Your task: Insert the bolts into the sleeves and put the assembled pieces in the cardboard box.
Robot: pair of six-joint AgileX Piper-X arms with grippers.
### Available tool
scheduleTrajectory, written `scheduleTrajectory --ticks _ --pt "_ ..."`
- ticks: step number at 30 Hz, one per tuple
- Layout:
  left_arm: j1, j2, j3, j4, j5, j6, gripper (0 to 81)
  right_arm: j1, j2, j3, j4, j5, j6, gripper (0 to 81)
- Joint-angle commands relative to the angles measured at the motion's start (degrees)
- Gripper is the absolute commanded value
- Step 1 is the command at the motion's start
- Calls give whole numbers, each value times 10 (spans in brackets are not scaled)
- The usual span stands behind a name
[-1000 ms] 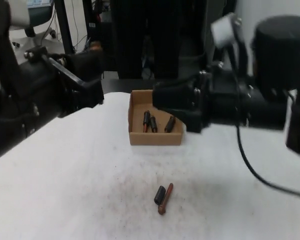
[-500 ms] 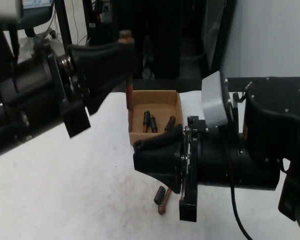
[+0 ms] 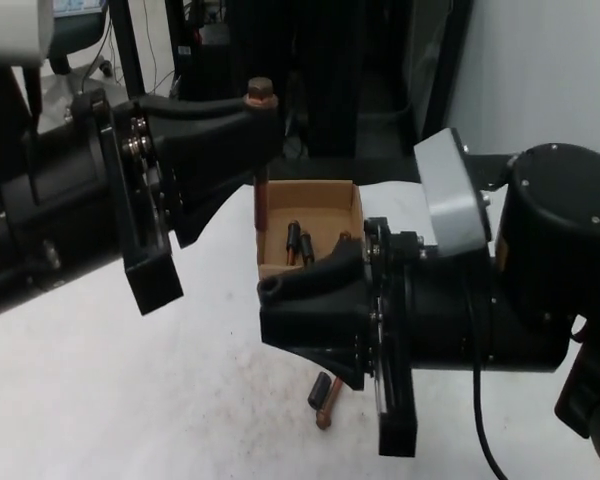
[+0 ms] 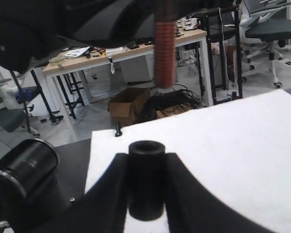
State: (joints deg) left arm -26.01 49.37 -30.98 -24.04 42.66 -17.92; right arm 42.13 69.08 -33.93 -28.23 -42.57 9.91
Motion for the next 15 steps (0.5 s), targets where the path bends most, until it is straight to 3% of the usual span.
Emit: scheduleTrajectory --ticks 1,7,15 --pt "-3 -2 -2 -11 -15 21 2 0 -4 -2 -36 -17 21 8" --pt "-3 -2 -2 -18 -15 20 2 -4 -4 -2 -103 -14 30 8" --pt "-3 -2 -2 -88 -20 -36 2 -17 -4 4 -96 -8 42 8"
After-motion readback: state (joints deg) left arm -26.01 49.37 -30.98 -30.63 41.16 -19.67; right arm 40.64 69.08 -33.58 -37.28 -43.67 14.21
